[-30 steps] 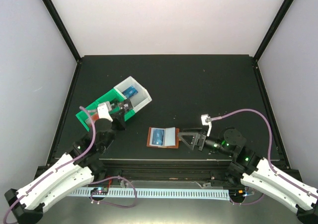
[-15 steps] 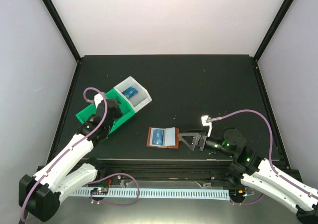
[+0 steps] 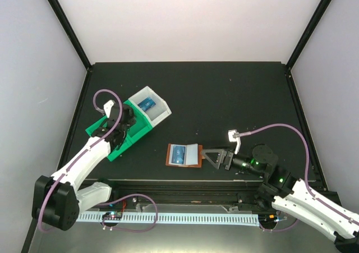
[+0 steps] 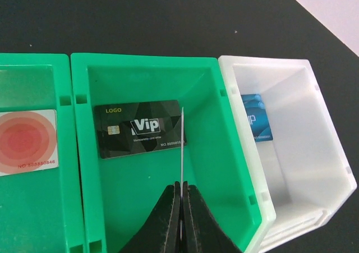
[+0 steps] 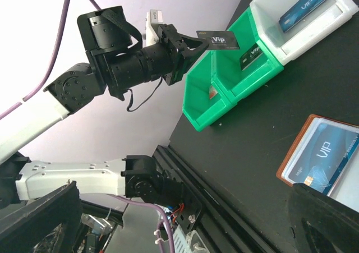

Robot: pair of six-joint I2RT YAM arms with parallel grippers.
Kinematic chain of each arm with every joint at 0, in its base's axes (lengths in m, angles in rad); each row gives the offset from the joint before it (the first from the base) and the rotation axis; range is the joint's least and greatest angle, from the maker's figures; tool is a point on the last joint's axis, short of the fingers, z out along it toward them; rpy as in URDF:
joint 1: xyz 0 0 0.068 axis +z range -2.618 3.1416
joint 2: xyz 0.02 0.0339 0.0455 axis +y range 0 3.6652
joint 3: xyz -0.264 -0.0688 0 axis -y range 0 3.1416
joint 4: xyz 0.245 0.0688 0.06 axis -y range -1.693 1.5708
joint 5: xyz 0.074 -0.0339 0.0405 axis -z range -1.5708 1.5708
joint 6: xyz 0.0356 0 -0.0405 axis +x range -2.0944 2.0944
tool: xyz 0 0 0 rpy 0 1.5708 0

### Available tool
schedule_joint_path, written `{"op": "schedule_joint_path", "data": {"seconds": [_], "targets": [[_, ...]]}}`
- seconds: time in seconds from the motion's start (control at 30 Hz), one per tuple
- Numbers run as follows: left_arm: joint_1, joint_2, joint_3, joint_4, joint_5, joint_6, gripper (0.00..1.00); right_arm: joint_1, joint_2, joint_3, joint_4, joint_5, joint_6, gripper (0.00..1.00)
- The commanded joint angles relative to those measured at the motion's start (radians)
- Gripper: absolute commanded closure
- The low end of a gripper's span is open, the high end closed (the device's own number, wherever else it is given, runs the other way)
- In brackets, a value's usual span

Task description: Take the credit cards out of the card holder

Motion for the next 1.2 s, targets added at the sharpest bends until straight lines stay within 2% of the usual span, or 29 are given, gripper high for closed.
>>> {"op": "schedule_joint_path", "data": {"seconds": [0.0,0.5,1.17], "targets": [[0.014,0.053,0.037,0.082,-0.005,-0.034,0.98,0.002,-0.002,0.032,-0.016,0.036,-0.019,0.00],[0.036,0.240,0.063,0.162,-0.016,-0.095,0.98,0.002,0.050,0.074,-0.048,0.031,-0.035,0.00],[0.054,0.351,0.043,0.240,-0.024,-0.079,0.98,0.002,0.048,0.071,-0.066,0.052,-0.039,0.00]]}}
